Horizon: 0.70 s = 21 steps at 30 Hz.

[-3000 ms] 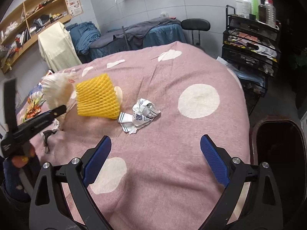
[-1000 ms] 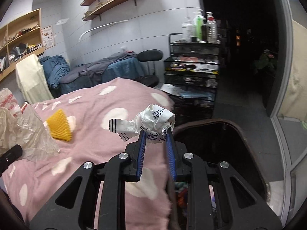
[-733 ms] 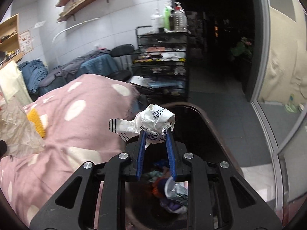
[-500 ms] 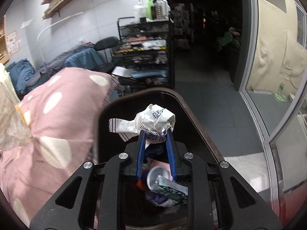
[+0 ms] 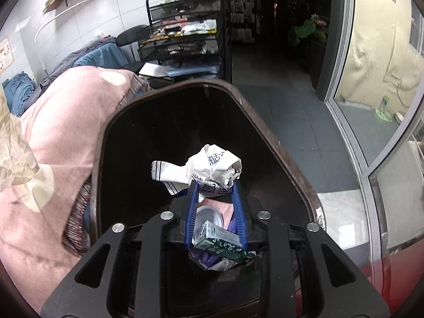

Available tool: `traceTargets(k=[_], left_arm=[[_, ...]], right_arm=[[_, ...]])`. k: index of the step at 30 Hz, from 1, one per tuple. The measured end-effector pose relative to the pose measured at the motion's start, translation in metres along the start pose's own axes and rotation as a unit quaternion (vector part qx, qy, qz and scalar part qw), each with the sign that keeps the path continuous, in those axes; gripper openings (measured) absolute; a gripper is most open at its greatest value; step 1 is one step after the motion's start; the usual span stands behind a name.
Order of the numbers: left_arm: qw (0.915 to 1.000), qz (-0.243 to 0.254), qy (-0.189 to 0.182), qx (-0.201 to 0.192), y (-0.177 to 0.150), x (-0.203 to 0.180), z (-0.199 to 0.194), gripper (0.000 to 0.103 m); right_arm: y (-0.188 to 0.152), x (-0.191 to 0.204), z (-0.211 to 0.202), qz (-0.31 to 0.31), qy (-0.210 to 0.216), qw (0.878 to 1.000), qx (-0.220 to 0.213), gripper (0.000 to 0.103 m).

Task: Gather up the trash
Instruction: 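Drop the crumpled paper into the black bin with the right gripper while the left holds the bag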

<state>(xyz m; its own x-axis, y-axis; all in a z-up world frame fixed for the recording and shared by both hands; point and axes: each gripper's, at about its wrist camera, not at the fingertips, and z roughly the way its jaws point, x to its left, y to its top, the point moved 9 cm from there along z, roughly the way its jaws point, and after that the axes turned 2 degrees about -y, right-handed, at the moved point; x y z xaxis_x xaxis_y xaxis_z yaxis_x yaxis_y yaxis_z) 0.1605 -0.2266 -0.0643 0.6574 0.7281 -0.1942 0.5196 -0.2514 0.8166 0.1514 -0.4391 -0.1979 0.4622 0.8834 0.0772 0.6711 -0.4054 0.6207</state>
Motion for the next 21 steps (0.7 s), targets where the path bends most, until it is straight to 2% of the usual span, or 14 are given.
traceTargets(k=[1, 3, 5, 14, 18, 21], left_arm=[[1.0000, 0.000, -0.004, 0.002, 0.001, -0.001, 0.002, 0.014], [0.9999, -0.001, -0.011, 0.007, 0.002, -0.005, 0.007, 0.014], [0.9998, 0.000, -0.016, 0.014, 0.002, -0.010, 0.013, 0.014], [0.9983, 0.007, -0.033, 0.049, -0.002, -0.030, 0.038, 0.014], [0.9975, 0.014, -0.029, 0.063, -0.005, -0.034, 0.049, 0.014], [0.9968, 0.020, -0.030, 0.072, -0.006, -0.039, 0.057, 0.014]], right_arm=[[-0.001, -0.001, 0.001, 0.003, 0.000, 1.000, 0.001, 0.045], [-0.004, -0.004, 0.002, 0.012, -0.004, 1.000, -0.001, 0.064], [-0.005, -0.006, 0.002, 0.018, -0.008, 1.000, -0.004, 0.070], [0.005, -0.018, -0.012, 0.041, -0.020, 0.998, -0.033, 0.076], [0.011, -0.028, -0.020, 0.053, -0.036, 0.997, -0.051, 0.084], [0.014, -0.035, -0.025, 0.061, -0.045, 0.995, -0.057, 0.085]])
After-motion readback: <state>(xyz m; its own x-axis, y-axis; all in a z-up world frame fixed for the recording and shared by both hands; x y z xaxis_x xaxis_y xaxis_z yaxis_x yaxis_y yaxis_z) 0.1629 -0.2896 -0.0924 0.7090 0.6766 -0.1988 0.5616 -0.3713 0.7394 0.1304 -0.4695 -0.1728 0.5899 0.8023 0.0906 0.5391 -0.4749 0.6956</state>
